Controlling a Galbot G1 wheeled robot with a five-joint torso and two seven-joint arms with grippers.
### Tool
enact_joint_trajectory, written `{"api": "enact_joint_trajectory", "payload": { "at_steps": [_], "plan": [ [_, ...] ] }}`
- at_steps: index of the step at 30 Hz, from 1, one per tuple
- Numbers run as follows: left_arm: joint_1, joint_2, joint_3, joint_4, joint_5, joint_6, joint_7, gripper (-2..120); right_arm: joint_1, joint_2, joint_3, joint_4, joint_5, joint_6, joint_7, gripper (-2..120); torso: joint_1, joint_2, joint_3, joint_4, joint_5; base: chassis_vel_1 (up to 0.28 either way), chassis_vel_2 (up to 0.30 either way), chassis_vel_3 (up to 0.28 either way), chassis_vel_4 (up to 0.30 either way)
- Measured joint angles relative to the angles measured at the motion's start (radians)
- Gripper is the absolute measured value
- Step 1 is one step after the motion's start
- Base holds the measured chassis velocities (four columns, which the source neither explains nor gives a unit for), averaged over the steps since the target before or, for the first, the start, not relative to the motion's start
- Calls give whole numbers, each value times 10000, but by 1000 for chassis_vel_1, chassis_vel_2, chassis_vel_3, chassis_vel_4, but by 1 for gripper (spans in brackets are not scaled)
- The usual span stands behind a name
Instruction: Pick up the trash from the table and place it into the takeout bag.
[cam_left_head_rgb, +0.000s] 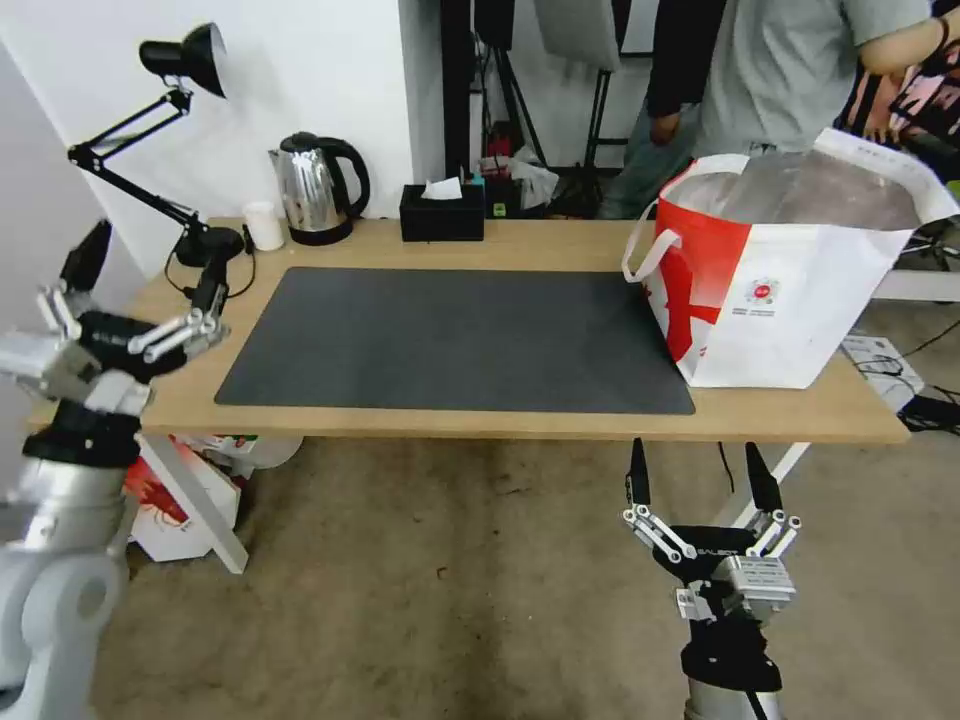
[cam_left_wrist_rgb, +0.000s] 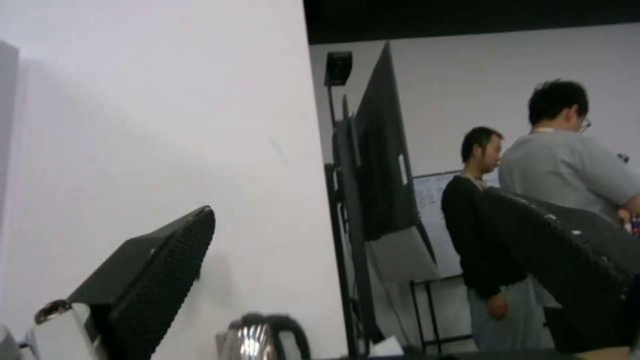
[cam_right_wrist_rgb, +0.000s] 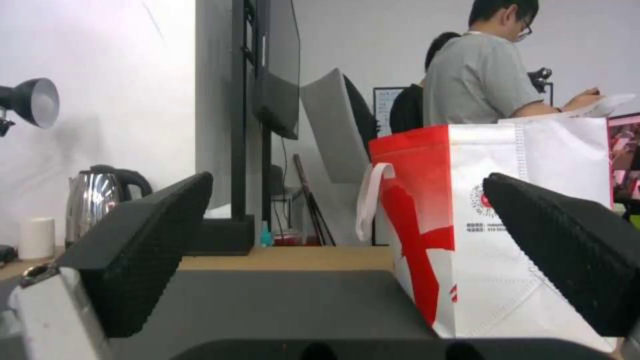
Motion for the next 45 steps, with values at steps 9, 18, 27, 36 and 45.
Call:
{"api": "enact_joint_trajectory", "payload": {
  "at_steps": [9,18,27,36,45],
  "plan": [
    [990,-1093,205,189,262,-1080,587,100,0,0,0,0,0,0,1,100,1,0,1,1,-1,0,0,0,0],
    [1496,-1416,582,295,442,-1638,919,100,0,-1,1,0,0,0,0,100,1,0,1,-2,-2,0,0,0,0],
    [2003,-1805,1051,777,566,-2391,1304,100,1,0,0,0,0,0,0,100,1,-2,1,0,-2,0,0,0,0],
    [2047,-1755,1240,995,527,-2613,1511,100,0,0,0,0,0,0,0,100,2,-2,1,-1,-2,0,0,0,0],
    [2135,-1832,1202,834,510,-2642,1526,100,0,-1,0,0,0,0,0,100,2,-2,1,0,-3,0,0,0,0]
  ]
}}
